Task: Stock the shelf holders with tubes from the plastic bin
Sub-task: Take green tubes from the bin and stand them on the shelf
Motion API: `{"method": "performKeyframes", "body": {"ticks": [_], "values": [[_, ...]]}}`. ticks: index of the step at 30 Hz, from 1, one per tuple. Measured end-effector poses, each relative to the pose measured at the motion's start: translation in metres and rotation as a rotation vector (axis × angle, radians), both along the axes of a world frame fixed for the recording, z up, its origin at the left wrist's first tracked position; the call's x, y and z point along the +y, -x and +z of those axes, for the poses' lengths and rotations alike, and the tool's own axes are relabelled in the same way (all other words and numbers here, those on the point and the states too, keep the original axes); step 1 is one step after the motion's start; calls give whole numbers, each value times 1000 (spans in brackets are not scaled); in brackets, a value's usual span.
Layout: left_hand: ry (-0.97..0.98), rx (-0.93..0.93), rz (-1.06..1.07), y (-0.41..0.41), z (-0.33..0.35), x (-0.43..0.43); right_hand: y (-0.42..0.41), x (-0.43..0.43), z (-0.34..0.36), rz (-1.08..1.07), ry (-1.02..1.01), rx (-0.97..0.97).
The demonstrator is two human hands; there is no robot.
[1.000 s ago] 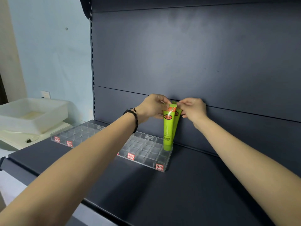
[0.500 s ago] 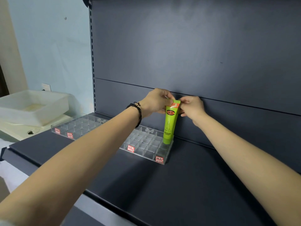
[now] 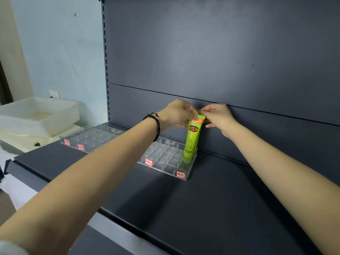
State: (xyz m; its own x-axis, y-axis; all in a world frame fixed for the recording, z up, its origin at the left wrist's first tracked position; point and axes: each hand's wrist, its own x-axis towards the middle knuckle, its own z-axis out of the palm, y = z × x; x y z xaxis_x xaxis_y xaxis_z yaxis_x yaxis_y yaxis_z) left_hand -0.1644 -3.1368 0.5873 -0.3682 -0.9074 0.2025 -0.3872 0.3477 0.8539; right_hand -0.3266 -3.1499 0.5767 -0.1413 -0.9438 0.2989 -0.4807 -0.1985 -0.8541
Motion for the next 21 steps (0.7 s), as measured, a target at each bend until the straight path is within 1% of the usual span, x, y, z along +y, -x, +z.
{"method": "performKeyframes", "body": {"ticks": [3, 6, 9, 12, 13, 16, 17, 19, 21], "values": [[-3, -24, 18, -2, 1, 1, 1, 3, 1, 31, -15, 25], [24, 9, 71, -6, 2, 4, 2, 7, 3, 43, -14, 49], [114, 25, 140, -19, 4, 12, 1, 15, 7, 44, -6, 62], [213, -18, 179, -44, 7, 30, -1, 28, 11, 5, 54, 78], [231, -52, 183, -55, 7, 38, -2, 34, 13, -39, 101, 113], [280, -205, 196, -95, 5, 70, -12, 59, 17, -218, 294, 389], [295, -253, 203, -110, 3, 82, -22, 72, 17, -237, 342, 459], [320, -348, 216, -141, -5, 109, -49, 104, 14, -189, 396, 542], [333, -453, 216, -173, -19, 141, -83, 139, 3, -81, 379, 593]]}}
